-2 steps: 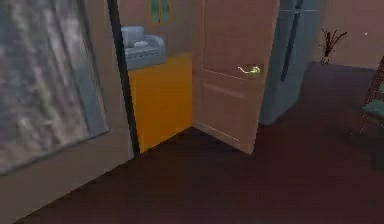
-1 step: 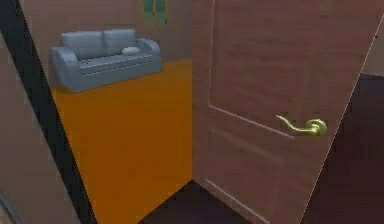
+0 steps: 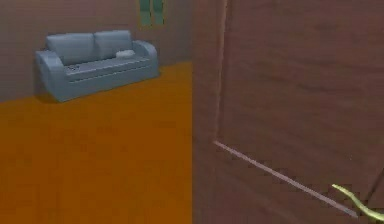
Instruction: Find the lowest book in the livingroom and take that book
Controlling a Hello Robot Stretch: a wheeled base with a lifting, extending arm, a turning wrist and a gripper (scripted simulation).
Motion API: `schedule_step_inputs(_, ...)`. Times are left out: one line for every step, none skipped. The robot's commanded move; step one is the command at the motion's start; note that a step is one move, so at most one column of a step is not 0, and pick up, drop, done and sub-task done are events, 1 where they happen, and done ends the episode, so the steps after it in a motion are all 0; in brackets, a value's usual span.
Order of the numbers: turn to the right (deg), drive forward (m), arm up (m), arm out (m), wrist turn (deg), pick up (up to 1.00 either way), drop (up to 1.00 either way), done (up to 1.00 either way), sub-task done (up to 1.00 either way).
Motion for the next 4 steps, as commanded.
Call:
schedule_step_inputs(-15.0, 0.00, 0.00, 0.00, 0.0, 0.00, 0.00, 0.00, 0.00)
schedule_step_inputs(0.0, 1.00, 0.00, 0.00, 0.0, 0.00, 0.00, 0.00, 0.00)
schedule_step_inputs(-12.0, 0.00, 0.00, 0.00, 0.0, 0.00, 0.00, 0.00, 0.00)
schedule_step_inputs(0.0, 0.25, 0.00, 0.00, 0.0, 0.00, 0.00, 0.00, 0.00)
